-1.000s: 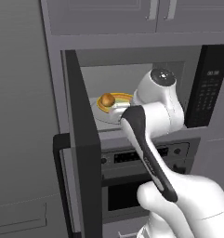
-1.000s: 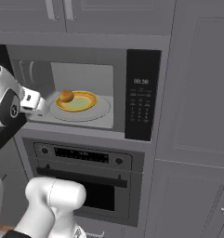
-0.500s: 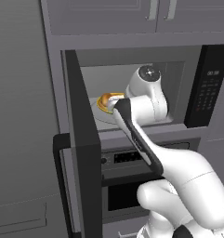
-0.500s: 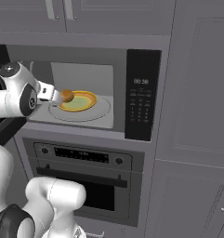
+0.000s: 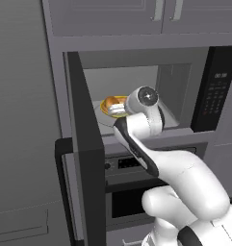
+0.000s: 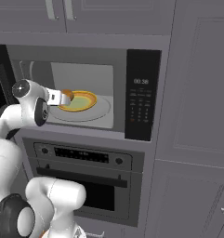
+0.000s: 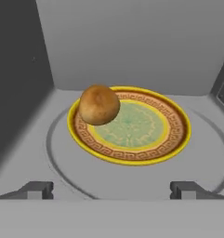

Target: Retrieve the reheated potato from the microwave, then place the potato, cheese, and condiment on the cutting board.

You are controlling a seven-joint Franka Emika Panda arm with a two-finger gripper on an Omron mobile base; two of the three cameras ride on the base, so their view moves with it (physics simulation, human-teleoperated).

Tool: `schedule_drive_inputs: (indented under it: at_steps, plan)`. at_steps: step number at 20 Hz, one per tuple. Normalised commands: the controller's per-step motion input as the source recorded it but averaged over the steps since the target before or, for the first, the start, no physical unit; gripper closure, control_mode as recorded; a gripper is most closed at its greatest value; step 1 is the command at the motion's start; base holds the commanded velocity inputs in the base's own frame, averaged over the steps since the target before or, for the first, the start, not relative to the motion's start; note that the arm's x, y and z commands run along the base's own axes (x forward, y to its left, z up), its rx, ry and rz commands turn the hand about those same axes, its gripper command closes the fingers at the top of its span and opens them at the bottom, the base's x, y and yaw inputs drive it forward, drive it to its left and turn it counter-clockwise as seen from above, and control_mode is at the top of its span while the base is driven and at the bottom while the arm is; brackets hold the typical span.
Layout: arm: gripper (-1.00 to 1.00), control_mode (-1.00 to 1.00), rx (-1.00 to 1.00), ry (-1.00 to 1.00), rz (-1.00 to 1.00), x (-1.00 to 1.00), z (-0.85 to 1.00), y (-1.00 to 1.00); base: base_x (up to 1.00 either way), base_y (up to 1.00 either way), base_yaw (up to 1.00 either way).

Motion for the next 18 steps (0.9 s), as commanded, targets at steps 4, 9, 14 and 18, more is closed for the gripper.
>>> schedule_drive_inputs:
  at_steps: [4,9,14,18]
  plan:
    - [-1.00,-1.00,0.00,0.00,0.00,0.62,0.08,0.00,0.00,0.00,0.00]
    - [-1.00,-1.00,0.01,0.00,0.00,0.60,0.01,0.02,0.00,0.00,0.00]
    - [-1.00,-1.00,0.01,0.00,0.00,0.49,-0.12,0.14,0.00,0.00,0.00]
    - [-1.00,-1.00,0.00,0.00,0.00,0.46,-0.18,0.15,0.00,0.00,0.00]
